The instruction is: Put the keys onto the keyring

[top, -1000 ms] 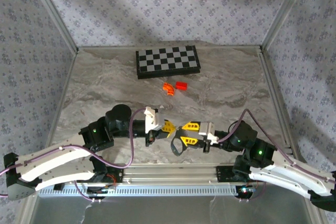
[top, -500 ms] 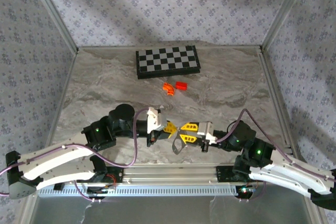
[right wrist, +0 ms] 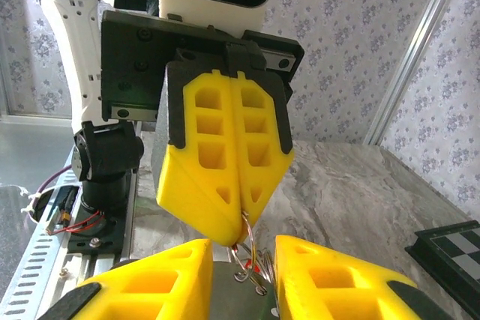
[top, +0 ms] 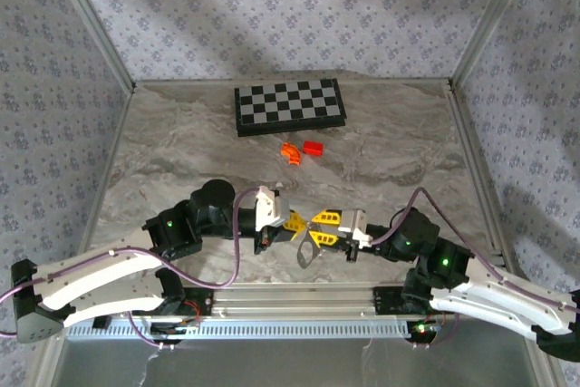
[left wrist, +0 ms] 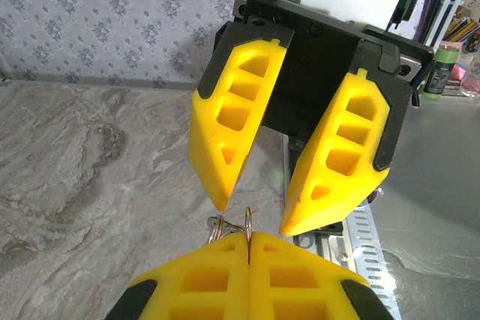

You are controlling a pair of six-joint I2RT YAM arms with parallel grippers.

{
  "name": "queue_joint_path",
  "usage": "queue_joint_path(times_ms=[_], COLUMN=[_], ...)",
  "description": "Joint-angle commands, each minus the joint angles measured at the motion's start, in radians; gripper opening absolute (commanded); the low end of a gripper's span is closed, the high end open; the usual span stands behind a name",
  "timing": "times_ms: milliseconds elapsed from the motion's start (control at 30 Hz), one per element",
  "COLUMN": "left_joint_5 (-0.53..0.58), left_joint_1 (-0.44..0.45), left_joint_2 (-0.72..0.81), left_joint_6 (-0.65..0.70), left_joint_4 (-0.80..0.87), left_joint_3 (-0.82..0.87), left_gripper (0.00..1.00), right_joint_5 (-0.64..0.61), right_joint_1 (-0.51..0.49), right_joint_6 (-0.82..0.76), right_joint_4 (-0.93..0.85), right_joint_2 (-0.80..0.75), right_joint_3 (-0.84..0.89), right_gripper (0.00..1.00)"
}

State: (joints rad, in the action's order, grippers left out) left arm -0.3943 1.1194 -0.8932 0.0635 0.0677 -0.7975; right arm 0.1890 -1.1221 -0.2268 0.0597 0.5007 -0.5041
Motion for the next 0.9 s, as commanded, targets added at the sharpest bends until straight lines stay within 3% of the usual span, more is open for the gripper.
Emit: queue_joint_path(times_ms=[0,467,600,700,733,867], left_joint_5=[-0.022,-0.015,-0.008,0.029,0.044,0.122], left_joint_1=[0.005,0.004,0.005,0.005,0.005,0.005], left_joint_2=[0.001,-0.010,-0.013,-0.013,-0.014,0.002], left_joint_6=[0.016,0.020,0.023,0.028,0.033,0.038], left_joint_4=[-0.025,-0.019,-0.008,0.021,0.040,0.119], left_joint_3=[-0.058,-0.060,-0.064,-0.068,-0.071,-0.067], left_gripper=[0.00,0.00,0.00,0.00,0.03,0.40], right_joint_5=[-0.025,-0.027,-0.041,-0.066,-0.080,-0.139], right_joint_1=[-0.007,-0.008,-0.011,-0.013,-0.014,-0.014], right_joint_6=[-0.009,-0.019,-0.025,-0.033,-0.037,-0.056], right_joint_4=[0.014,0.004,-0.026,-0.058,-0.077,-0.188], right_joint_2=[0.006,0.039,0.045,0.047,0.047,0.052], right_joint_3=[-0.020,-0.031,-0.046,-0.064,-0.074,-0.134], right_gripper=[0.28,0.13,0.00,0.00,0.00,0.00])
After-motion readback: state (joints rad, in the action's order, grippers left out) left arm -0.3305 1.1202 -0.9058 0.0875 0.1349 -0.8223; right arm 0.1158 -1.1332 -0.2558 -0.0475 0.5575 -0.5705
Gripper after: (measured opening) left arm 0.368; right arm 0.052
